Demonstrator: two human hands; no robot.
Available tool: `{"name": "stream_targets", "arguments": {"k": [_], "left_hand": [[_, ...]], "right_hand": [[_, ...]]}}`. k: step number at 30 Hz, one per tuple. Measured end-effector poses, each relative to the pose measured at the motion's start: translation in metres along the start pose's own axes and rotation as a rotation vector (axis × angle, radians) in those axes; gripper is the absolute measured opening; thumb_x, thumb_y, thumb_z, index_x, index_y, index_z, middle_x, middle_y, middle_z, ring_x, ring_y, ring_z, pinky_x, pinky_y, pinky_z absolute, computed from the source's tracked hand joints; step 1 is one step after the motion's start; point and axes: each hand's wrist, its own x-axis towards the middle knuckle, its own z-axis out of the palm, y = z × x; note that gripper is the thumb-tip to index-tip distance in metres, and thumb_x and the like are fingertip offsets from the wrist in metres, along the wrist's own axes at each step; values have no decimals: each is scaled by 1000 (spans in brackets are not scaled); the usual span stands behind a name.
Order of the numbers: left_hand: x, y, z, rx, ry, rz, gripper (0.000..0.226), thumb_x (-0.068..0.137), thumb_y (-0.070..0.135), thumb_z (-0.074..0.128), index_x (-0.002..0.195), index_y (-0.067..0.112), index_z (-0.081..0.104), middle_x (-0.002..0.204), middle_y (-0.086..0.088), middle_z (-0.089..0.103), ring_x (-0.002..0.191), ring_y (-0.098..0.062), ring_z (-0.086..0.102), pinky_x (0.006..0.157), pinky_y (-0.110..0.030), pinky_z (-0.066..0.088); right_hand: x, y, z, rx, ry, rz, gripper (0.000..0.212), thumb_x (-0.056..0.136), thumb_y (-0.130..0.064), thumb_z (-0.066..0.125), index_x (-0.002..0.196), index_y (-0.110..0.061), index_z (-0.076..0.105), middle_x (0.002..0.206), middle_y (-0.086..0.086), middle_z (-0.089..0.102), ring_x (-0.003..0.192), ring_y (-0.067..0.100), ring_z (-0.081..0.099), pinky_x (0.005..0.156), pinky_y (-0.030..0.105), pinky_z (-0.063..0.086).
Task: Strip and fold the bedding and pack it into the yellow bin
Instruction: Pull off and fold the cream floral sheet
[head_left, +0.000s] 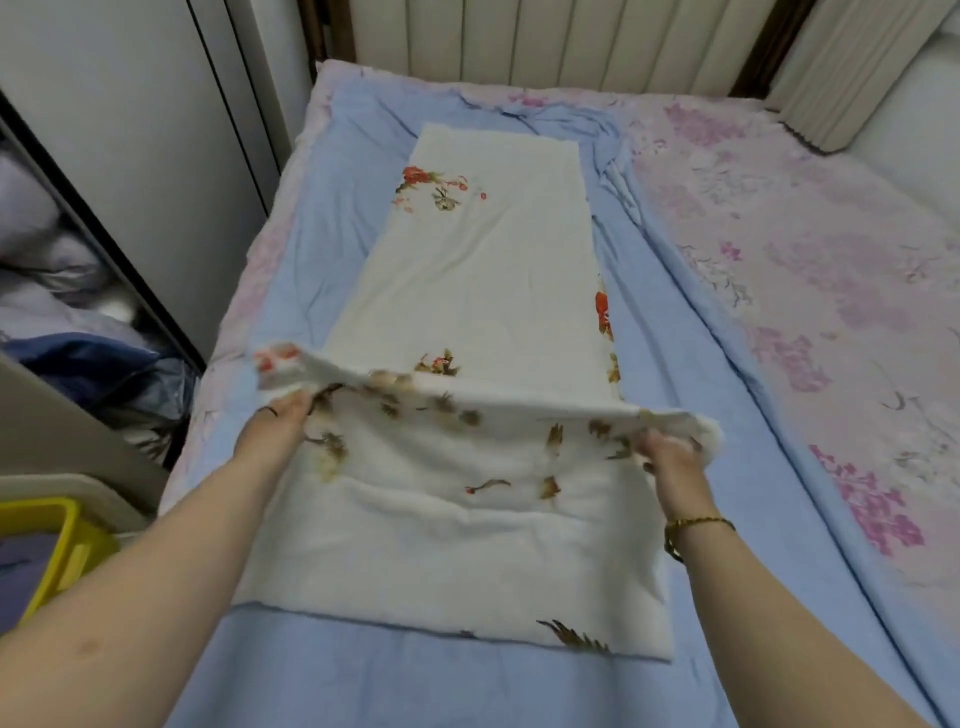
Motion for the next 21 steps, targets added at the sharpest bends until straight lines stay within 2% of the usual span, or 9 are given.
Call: {"name": "stream_targets", "arguments": {"k": [2,3,5,8,11,13,15,19,21], "left_hand": [[11,-36,6,205,-61,-69,52,95,32,47,139,4,39,144,-16,40,130,-35,39,109,-40,31],[16,-60,8,295,-67,-112,55,95,30,48,142,4,33,147,-16,35,132,-36,36,109,-39,30],[11,-95,2,475,-66,-153,61,94,31,49,145,6,26,149,-15,30,134,-35,31,109,-42,29],[4,-134,-11,691,26,-194,68,91,35,51,147,10,20,152,-14,23,136,-35,26,109,-45,24],[2,-151,-22,553,20,-217,69,91,30,55,146,8,21,149,-18,30,133,-40,32,109,-50,26],[5,-156,-27,483,12,-203,57,90,26,58,139,5,37,139,-21,43,123,-42,41,104,-51,32],[6,-156,-29,465,25,-213,47,90,27,58,128,1,48,128,-23,53,115,-42,48,101,-51,36],[1,-154,-38,367,79,-228,39,91,24,55,120,-2,55,123,-24,55,112,-41,48,100,-44,36],[-7,-155,-48,253,115,-250,37,90,22,58,117,-4,57,123,-23,55,112,-41,49,96,-42,38]], "right_hand": [[9,35,8,-191,-129,72,28,99,-24,36,118,-14,55,130,13,48,124,27,42,101,35,32],[14,61,12,-269,-177,123,37,99,-25,37,133,-12,45,143,11,40,132,26,36,106,34,28],[10,105,9,-439,-192,190,47,97,-26,43,140,-11,35,148,9,33,135,27,33,109,35,27],[-3,152,1,-700,-99,237,50,92,-30,50,134,-6,39,140,15,40,127,30,40,102,37,35],[-14,172,-6,-544,16,317,53,85,-18,61,132,0,42,135,21,46,122,36,44,100,41,37],[-17,175,-7,-477,52,345,55,86,-15,61,135,1,40,136,21,46,122,38,44,101,43,37],[-17,171,-5,-379,100,344,46,88,-11,57,130,5,44,130,24,50,116,39,47,93,40,38],[-19,158,-8,-246,174,260,43,79,-27,54,102,9,58,95,23,56,84,30,46,72,31,31],[-19,155,-15,-240,221,216,33,84,-21,56,98,8,60,86,16,51,81,27,43,71,29,29]]}}
